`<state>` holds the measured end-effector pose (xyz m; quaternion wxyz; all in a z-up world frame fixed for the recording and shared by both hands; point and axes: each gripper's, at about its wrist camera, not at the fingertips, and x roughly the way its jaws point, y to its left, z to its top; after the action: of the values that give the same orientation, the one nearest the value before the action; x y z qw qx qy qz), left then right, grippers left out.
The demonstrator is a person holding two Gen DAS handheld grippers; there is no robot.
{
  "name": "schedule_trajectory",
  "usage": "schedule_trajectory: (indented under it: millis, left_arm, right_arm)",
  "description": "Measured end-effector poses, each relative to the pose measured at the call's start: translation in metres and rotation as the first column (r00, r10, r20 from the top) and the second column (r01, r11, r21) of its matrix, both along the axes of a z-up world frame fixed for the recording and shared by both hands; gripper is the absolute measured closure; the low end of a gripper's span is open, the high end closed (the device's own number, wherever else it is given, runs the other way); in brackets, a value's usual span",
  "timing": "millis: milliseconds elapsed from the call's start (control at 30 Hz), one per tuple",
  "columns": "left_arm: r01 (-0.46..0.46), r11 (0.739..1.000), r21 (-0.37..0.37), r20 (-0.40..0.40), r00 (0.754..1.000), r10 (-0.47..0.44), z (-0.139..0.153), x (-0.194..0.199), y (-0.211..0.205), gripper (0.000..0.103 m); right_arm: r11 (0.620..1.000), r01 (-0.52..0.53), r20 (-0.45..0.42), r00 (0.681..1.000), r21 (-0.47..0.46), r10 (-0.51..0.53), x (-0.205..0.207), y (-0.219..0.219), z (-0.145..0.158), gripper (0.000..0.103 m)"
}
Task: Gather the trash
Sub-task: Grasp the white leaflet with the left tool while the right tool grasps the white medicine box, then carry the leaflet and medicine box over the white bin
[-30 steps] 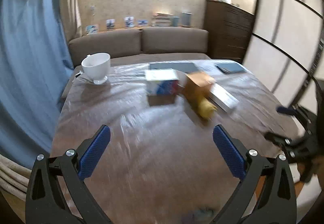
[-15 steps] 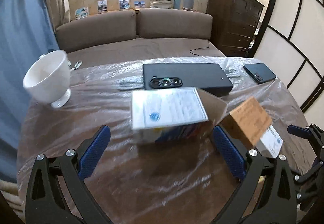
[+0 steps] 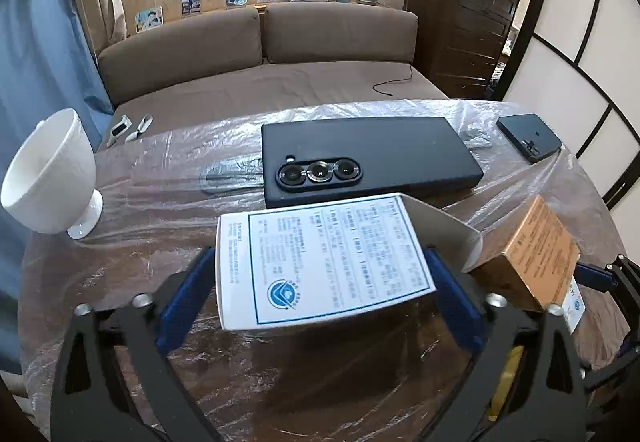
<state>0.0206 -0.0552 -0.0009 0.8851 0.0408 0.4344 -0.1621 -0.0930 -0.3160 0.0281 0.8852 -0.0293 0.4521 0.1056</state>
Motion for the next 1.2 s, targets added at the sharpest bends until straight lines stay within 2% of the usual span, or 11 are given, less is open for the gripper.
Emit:
schedule_trajectory:
  millis: [67, 100, 700, 1200]
  left_arm:
    - [0.000, 1.000, -0.007, -0.007, 1.000, 0.000, -0.002, 0.000, 0.001, 0.017]
    - [0.000, 1.000, -0.007, -0.004, 1.000, 0.000, -0.002, -0.001, 0.002, 0.018]
    - [-0.050, 0.998, -0.026, 0.038, 0.998, 0.051, 0.014, -0.027, 0.018, 0.018]
    - [-0.088, 0.994, -0.058, 0.034, 0.995, 0.090, 0.023, -0.063, 0.037, 0.018]
  right_arm:
    - [1.000, -0.003, 0.008, 1.000, -0.011, 0.003, -0.001, 0.000, 0.001, 0.047]
    - [1.000, -0.002, 0.011, 1.000, -0.009, 0.002, -0.002, -0.001, 0.002, 0.048]
    - [0.992, 0.062, 0.046, 0.997, 0.112, -0.067, -0.024, -0.033, 0.022, 0.050]
    - [0.990, 0.022, 0.051, 0.998, 0.142, -0.030, -0.054, -0.026, 0.034, 0.051]
